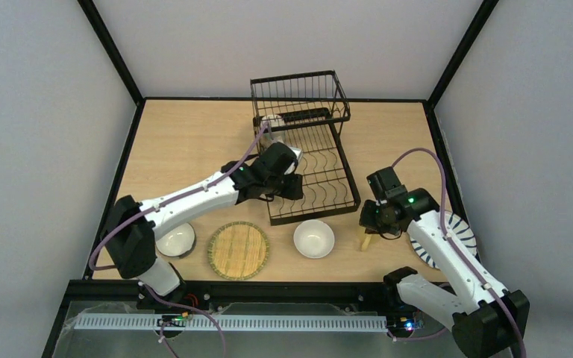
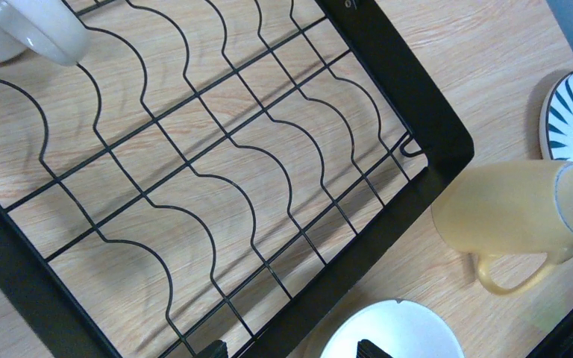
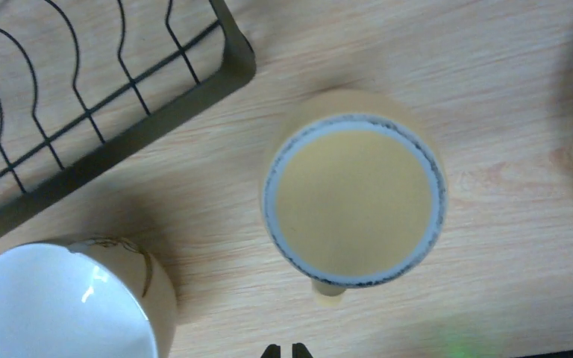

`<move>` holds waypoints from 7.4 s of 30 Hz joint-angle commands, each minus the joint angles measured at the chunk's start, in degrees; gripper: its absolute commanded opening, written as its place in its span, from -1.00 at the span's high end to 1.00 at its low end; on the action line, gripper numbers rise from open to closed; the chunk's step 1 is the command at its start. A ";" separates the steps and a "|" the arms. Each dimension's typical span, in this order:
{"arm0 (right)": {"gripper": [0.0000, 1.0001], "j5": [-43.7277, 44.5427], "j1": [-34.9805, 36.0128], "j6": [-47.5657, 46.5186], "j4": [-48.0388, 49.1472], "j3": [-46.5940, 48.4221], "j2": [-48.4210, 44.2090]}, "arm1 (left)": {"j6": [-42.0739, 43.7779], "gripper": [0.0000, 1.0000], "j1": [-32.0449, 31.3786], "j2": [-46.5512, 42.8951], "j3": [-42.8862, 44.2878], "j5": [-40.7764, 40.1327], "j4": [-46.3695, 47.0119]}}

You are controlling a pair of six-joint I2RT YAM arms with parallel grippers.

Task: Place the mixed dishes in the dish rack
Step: Move the cup to the center of the board, then grab the cup from the center of the board.

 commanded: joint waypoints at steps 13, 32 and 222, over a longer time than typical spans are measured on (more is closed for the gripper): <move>0.81 6.88 -0.04 4.14 -2.50 -1.55 4.23 | 0.86 -0.98 -0.34 3.89 3.13 5.22 -0.45; 0.74 11.74 -1.90 1.20 7.21 1.64 15.16 | 3.61 -0.98 -0.34 4.63 3.59 7.71 -2.01; -0.56 12.24 -18.50 -7.72 53.78 9.81 7.42 | 25.39 -0.51 -3.16 67.37 66.95 5.70 19.85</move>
